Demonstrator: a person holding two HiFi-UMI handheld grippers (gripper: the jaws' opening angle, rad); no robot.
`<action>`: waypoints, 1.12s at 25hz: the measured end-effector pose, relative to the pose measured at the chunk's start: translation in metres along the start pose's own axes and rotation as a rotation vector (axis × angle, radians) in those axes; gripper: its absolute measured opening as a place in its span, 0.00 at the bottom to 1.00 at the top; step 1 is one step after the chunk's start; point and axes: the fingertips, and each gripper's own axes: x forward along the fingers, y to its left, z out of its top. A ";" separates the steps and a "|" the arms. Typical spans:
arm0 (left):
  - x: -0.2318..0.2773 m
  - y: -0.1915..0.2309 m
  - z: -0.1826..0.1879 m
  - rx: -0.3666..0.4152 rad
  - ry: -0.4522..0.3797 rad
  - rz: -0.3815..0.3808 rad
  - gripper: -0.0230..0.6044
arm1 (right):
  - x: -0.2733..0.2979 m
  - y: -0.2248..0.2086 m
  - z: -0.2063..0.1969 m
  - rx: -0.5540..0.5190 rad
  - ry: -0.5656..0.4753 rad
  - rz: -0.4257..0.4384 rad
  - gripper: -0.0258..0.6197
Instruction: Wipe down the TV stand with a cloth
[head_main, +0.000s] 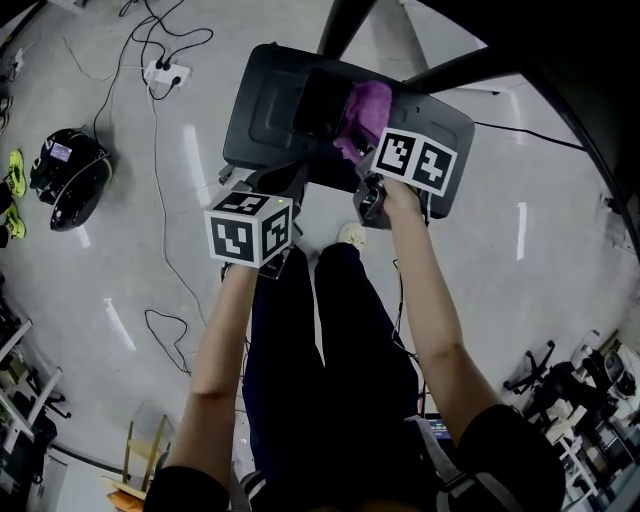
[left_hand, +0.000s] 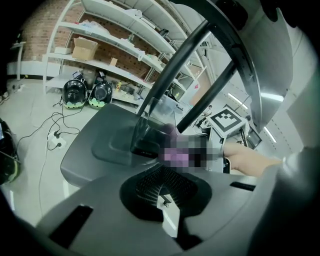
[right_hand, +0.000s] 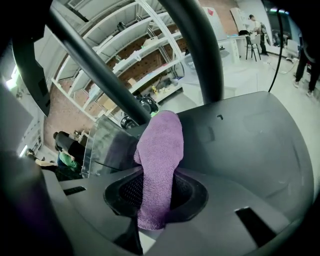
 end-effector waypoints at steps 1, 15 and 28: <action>0.001 -0.003 0.000 0.002 0.000 -0.002 0.05 | -0.002 -0.003 0.000 -0.003 0.000 -0.003 0.18; 0.034 -0.047 -0.006 0.026 0.021 -0.039 0.05 | -0.032 -0.051 0.000 0.017 -0.003 -0.029 0.18; 0.065 -0.095 -0.014 0.055 0.046 -0.065 0.05 | -0.064 -0.105 0.001 0.059 -0.021 -0.054 0.18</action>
